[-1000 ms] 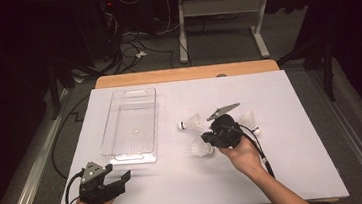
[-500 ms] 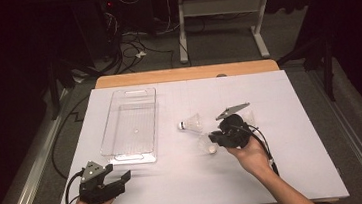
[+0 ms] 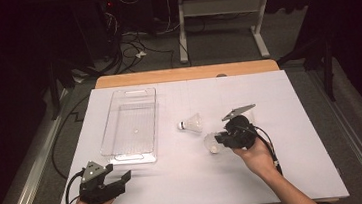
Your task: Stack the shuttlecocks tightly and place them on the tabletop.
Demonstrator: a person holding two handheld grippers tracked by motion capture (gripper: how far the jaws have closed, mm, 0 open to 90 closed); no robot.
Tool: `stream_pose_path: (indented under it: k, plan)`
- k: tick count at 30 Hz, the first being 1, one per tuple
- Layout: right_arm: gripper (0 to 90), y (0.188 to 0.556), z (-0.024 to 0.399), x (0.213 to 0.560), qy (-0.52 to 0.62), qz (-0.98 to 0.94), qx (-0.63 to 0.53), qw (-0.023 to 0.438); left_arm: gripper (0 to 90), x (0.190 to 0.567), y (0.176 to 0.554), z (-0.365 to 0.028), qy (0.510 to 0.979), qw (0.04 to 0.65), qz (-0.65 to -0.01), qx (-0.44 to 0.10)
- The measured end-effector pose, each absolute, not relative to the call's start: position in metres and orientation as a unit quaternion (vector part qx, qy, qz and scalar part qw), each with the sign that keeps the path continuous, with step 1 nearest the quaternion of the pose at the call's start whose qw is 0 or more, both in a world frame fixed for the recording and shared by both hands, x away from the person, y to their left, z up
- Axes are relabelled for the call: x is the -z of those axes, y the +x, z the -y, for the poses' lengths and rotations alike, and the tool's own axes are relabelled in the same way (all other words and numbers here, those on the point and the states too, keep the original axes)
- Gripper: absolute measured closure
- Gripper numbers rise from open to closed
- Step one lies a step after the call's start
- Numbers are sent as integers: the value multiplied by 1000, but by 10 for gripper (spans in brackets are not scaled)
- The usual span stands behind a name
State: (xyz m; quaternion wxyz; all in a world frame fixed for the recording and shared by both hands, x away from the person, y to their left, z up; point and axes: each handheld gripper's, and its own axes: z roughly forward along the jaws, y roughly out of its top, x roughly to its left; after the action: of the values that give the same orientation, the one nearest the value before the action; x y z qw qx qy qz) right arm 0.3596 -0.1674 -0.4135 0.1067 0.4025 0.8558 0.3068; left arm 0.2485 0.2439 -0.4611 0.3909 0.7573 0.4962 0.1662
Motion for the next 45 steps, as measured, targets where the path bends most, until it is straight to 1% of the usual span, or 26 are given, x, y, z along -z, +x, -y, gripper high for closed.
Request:
stream_pose_path:
  k: [16,24,31,40,42,45]
  plan:
    - [768,358,184,424,416,-854,-295,102,305,460,246,-244,752,397,-495,-177]
    - [759,357,195,430,427,-850,-292,104,305,460,247,-245,754,396,-495,-173]
    - [801,357,195,435,429,-849,-288,106,305,460,247,-244,756,394,-493,-173]
    - [799,360,190,445,432,-847,-294,93,305,460,247,-244,756,394,-493,-173]
    - [772,360,190,445,433,-847,-295,92,305,460,247,-244,757,394,-493,-173]
    - [708,360,191,445,435,-846,-295,92,305,460,247,-244,756,394,-493,-173]
